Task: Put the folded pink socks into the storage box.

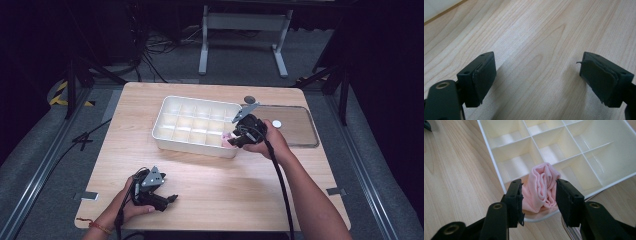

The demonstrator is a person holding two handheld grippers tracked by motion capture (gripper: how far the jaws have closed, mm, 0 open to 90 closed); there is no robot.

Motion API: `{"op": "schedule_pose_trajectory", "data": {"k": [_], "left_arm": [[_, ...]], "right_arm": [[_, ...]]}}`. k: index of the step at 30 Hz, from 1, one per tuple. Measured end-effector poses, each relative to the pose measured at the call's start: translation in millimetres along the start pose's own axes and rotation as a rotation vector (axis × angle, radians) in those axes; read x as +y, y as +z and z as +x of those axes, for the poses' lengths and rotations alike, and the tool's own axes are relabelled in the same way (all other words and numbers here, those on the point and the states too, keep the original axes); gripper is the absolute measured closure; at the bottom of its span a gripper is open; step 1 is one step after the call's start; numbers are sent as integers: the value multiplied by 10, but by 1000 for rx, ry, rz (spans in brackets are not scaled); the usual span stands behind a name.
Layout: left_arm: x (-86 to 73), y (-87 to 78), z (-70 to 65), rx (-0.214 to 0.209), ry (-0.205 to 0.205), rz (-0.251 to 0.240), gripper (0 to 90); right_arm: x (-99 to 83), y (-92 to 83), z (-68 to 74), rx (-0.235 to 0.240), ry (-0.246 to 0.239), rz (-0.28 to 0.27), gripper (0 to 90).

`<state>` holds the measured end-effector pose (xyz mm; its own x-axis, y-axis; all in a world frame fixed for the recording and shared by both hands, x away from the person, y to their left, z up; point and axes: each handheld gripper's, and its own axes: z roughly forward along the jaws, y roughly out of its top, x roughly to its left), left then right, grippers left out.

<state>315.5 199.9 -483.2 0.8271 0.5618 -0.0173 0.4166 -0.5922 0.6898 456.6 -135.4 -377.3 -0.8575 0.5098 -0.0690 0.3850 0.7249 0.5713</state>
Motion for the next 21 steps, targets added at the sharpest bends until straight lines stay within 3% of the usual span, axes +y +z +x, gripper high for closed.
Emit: {"op": "schedule_pose_trajectory", "data": {"k": [7,21], "left_arm": [[2,0,-1,1,0,2,141],[2,0,0,1,0,3,141]], "right_arm": [[-53,-113,29,-33,4,-44,466],[-159,-274,88,-75,-2,-74,422]]}}
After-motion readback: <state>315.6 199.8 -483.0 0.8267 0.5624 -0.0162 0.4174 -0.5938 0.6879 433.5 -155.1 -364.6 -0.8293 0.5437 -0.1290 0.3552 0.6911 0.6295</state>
